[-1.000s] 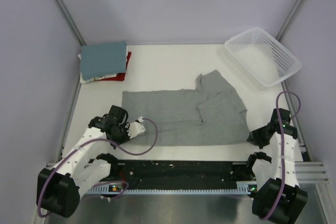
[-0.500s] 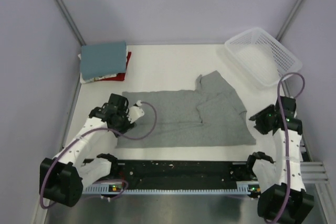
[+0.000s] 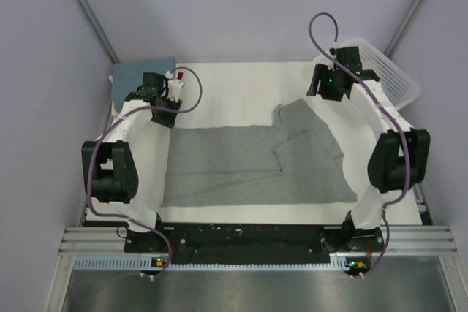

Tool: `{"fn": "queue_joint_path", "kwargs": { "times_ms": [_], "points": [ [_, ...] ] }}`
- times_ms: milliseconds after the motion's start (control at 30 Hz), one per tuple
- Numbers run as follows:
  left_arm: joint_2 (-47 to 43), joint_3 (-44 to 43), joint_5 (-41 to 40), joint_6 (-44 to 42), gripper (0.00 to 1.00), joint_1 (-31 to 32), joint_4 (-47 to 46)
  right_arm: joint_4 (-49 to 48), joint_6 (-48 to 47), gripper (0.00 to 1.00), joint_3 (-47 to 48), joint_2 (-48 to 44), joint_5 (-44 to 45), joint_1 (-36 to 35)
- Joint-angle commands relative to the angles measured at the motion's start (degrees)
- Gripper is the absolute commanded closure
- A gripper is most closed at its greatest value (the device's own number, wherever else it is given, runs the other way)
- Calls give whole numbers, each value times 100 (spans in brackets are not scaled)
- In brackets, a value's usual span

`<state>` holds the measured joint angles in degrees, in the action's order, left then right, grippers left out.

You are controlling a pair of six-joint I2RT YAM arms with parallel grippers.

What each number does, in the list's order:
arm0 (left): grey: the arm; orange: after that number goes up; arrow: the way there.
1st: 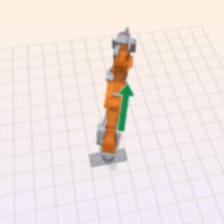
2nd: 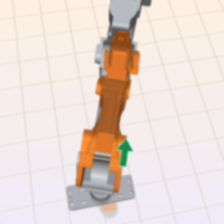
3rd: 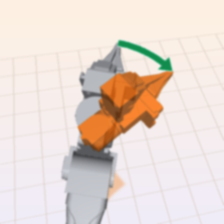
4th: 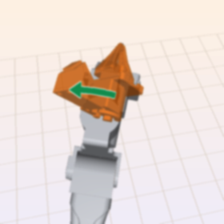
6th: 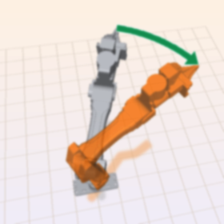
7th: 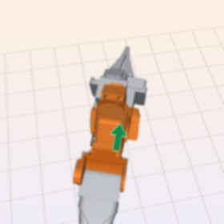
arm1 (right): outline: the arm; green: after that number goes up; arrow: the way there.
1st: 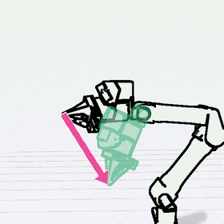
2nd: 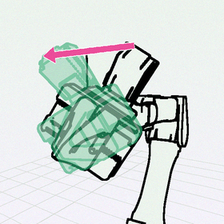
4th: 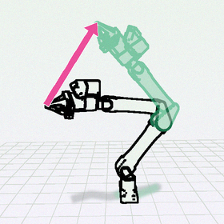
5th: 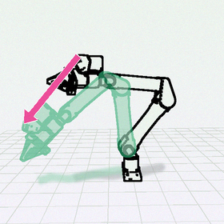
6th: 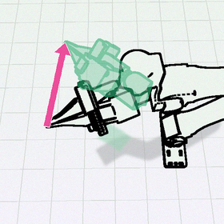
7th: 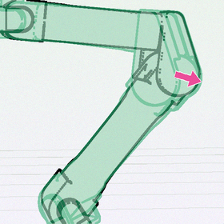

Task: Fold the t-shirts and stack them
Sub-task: Fold the flattened tshirt in 1/3 of the way, then grap the side of the flattened tshirt furthest away from the robot with both arms

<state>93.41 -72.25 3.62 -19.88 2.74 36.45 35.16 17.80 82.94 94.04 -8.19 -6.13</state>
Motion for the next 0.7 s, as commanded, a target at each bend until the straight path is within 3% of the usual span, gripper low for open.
{"fn": "queue_joint_path", "kwargs": {
  "times_ms": [0, 267, 667],
  "points": [
    [563, -605, 122, 669, 54, -28, -103, 166, -716, 41, 1520, 1481, 405, -81],
    [1214, -773, 288, 810, 51, -239, -182, 922, -1226, 49, 3482, 3479, 669, -125],
    [1716, -730, 701, 617, 51, -239, -304, 1142, -770, 49, 4143, 4676, 159, -336]
  ]
}}
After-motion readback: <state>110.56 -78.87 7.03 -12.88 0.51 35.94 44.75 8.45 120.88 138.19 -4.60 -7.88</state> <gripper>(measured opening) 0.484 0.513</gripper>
